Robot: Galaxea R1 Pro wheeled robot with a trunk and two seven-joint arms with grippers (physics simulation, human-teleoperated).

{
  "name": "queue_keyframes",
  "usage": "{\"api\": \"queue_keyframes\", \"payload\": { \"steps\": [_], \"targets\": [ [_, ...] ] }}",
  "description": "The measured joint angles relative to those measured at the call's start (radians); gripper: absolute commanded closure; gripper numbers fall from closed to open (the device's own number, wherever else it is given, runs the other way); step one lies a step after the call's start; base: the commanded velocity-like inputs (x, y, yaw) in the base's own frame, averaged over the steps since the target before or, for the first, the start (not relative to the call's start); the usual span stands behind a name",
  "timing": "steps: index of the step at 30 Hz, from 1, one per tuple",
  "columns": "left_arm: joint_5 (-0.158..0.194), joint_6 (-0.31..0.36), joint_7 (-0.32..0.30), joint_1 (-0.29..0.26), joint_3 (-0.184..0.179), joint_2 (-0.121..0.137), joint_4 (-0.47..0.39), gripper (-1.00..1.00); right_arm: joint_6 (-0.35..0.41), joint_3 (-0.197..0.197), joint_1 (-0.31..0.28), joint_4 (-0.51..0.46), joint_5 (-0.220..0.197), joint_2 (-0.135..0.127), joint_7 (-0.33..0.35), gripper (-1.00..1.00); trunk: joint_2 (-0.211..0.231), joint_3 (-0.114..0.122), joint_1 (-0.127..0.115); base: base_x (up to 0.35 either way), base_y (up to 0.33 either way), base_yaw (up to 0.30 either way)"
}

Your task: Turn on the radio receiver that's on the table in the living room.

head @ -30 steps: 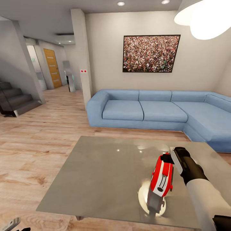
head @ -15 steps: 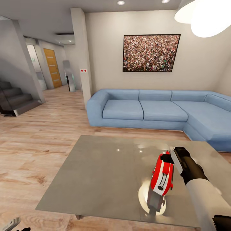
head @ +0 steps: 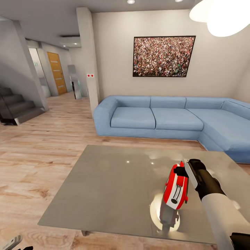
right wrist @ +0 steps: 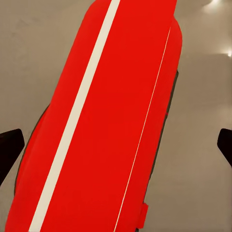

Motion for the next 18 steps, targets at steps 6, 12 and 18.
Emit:
{"api": "queue_keyframes", "payload": {
  "steps": [6, 12, 18],
  "targets": [
    [0.000, -0.001, 0.000, 0.000, 0.000, 0.000, 0.000, -1.00, 0.000, 0.000, 0.000, 0.000, 0.000, 0.000, 0.000, -1.00, 0.000, 0.000, 0.000, 0.000, 0.000, 0.000],
    [0.000, -0.001, 0.000, 0.000, 0.000, 0.000, 0.000, -1.00, 0.000, 0.000, 0.000, 0.000, -0.001, 0.000, 0.000, -1.00, -0.035, -0.016, 0.019, 0.000, 0.000, 0.000],
    [0.000, -0.001, 0.000, 0.000, 0.000, 0.000, 0.000, -1.00, 0.000, 0.000, 0.000, 0.000, -0.001, 0.000, 0.000, -1.00, -0.042, -0.019, 0.023, 0.000, 0.000, 0.000]
  ]
}}
